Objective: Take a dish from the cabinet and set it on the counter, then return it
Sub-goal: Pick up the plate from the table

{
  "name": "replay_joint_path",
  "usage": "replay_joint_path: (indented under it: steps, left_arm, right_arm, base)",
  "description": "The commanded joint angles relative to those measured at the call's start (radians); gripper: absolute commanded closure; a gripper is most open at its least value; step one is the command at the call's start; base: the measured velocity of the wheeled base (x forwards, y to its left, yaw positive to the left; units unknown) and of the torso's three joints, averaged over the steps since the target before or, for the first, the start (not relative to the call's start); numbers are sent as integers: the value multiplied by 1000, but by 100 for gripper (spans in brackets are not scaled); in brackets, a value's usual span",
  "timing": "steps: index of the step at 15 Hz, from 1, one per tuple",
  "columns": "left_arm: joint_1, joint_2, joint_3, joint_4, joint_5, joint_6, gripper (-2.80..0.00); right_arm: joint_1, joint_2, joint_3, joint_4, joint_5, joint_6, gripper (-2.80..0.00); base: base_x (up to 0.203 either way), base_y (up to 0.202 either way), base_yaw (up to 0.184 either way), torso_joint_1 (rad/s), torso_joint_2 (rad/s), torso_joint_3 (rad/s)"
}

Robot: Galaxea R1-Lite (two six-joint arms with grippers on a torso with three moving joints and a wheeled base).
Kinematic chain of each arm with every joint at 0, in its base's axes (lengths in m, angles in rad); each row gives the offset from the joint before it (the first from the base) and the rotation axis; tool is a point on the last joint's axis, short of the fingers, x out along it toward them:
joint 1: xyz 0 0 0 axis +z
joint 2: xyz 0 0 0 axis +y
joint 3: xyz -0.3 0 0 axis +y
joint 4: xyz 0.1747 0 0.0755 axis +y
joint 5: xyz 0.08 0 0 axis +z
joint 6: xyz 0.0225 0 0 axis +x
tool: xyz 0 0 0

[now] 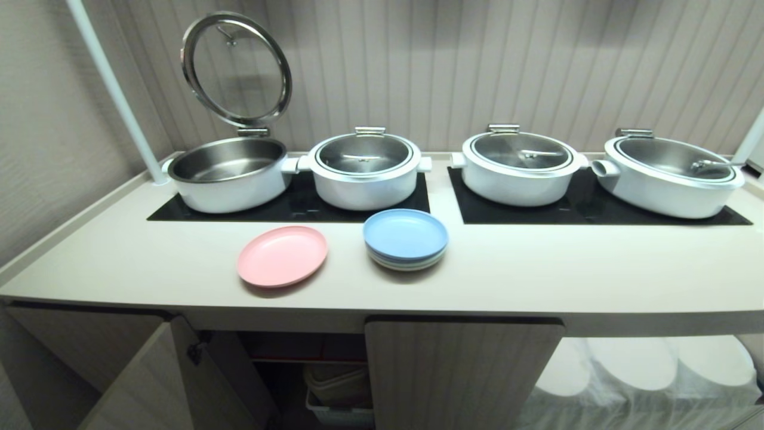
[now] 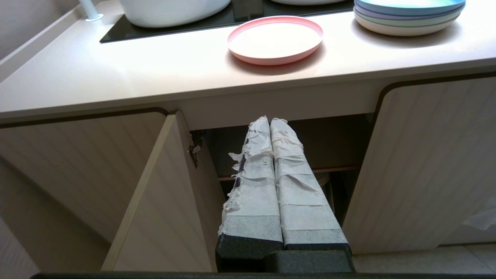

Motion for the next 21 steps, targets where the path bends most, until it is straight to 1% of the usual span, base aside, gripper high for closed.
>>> replay_joint_path:
  steps: [1, 21]
  left_arm:
    - [0, -1, 0, 0, 0, 2, 0]
    - [0, -1, 0, 0, 0, -5, 0]
  right_arm:
    - [0, 0, 0, 0, 0, 0, 0]
    - [0, 0, 0, 0, 0, 0, 0]
  base:
    - [0, 0, 0, 0, 0, 0]
    - [0, 0, 0, 0, 0, 0]
